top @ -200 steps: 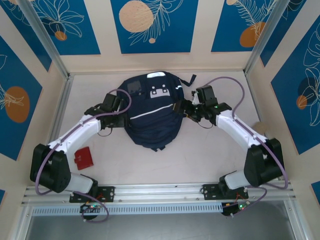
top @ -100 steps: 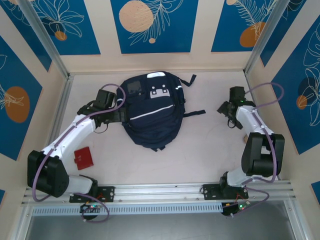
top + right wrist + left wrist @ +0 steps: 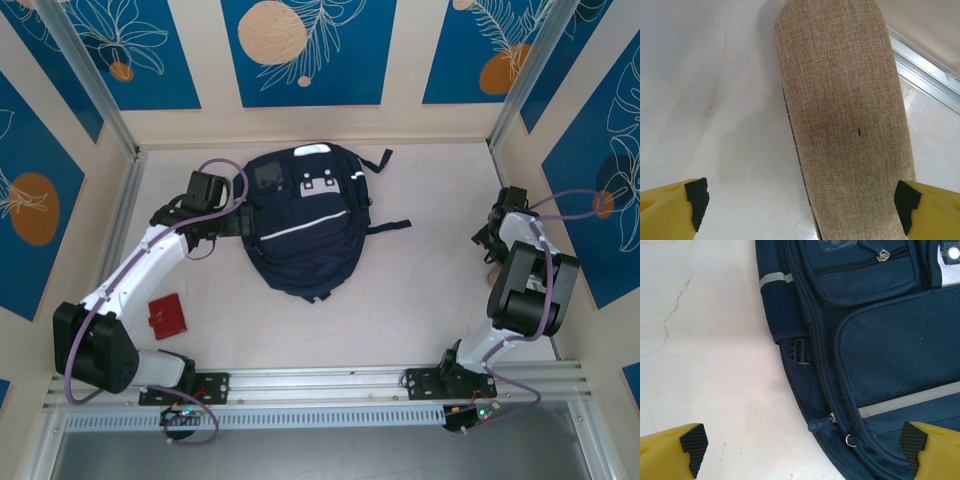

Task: Pack the student bag
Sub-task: Pick up the glasses case from the middle-right of the table.

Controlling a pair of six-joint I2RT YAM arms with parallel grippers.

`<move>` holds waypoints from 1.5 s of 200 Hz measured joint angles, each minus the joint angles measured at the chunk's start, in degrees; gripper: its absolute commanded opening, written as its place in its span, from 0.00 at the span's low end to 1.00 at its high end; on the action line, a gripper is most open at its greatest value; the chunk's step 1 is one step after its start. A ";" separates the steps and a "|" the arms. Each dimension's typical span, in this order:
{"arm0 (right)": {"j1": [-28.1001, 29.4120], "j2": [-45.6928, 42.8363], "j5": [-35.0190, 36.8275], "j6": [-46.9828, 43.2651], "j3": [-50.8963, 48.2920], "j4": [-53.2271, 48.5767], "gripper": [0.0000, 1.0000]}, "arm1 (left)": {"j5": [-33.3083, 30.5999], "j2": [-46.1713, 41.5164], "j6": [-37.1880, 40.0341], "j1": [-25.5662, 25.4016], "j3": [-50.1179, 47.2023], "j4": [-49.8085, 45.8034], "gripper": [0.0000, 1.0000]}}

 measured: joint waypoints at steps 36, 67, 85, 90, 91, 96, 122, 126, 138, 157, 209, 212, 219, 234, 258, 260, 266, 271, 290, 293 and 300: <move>-2.58 1.07 -0.52 -1.18 -0.04 -0.13 0.98 | 0.46 0.70 0.07 0.02 0.37 0.00 1.00; -3.82 3.78 -1.84 -2.14 -0.02 -0.68 0.98 | 0.48 0.72 0.07 0.02 0.39 0.00 1.00; -4.39 5.38 -3.65 -2.54 -0.02 -0.87 0.97 | 0.63 0.72 0.07 0.02 0.39 -0.02 1.00; -4.57 5.81 -4.22 -2.64 -0.02 -0.83 0.96 | 0.63 0.72 0.07 0.02 0.39 -0.02 1.00; -4.59 5.86 -4.28 -2.71 -0.02 -0.83 0.95 | 0.66 0.72 0.07 0.02 0.39 -0.02 1.00; -4.74 6.23 -4.90 -2.73 -0.02 -0.74 0.94 | 0.66 0.72 0.07 0.02 0.42 -0.02 1.00; -5.14 6.60 -6.69 -3.21 0.28 -0.37 0.85 | 0.66 0.72 0.07 0.02 0.42 -0.04 1.00; -5.14 6.60 -6.84 -3.21 0.31 -0.35 0.82 | 0.66 0.72 0.07 0.02 0.42 -0.04 1.00; -5.11 6.62 -7.23 -3.52 0.33 -0.11 0.75 | 0.66 0.72 0.07 0.02 0.42 -0.04 1.00; -4.63 6.62 -7.63 -3.89 0.35 0.04 0.67 | 0.72 0.72 0.07 0.02 0.42 -0.07 1.00; 1.60 5.97 -9.16 -4.70 0.39 -0.15 0.50 | 4.66 0.83 0.72 0.13 0.94 -0.20 0.98; 2.60 5.79 -9.38 -4.96 0.42 -0.07 0.49 | 5.53 0.90 0.98 0.13 1.05 -0.17 0.97; 4.72 5.25 -9.77 -5.44 0.42 0.09 0.47 | 7.50 1.16 1.66 0.15 1.31 -0.04 0.97; 9.42 3.78 -10.45 -6.71 0.50 0.46 0.41 | 11.52 2.10 2.99 0.07 2.12 0.07 0.96; 16.39 0.72 -12.15 -8.63 0.90 1.25 0.37 | 16.72 5.29 5.64 -1.40 4.61 0.00 0.94; 17.03 0.46 -12.33 -8.83 0.94 1.33 0.37 | 16.87 5.51 5.84 -1.53 4.81 -0.04 0.94; 18.40 -0.26 -12.79 -9.31 1.01 1.57 0.37 | 17.66 6.56 6.60 -2.27 5.68 -0.04 0.94; 19.82 -1.05 -13.25 -9.79 1.01 1.81 0.37 | 18.25 7.37 7.23 -2.99 6.36 -0.02 0.94; 24.59 -3.65 -15.02 -11.47 1.01 2.43 0.36 | 19.61 10.38 10.29 -6.67 8.96 -0.09 0.90; 25.40 -4.17 -15.41 -11.78 1.01 2.60 0.36 | 19.74 11.02 11.04 -7.54 9.49 -0.09 0.90; 26.77 -5.07 -16.28 -12.31 1.01 2.91 0.36 | 20.15 12.11 12.39 -8.94 10.34 -0.13 0.88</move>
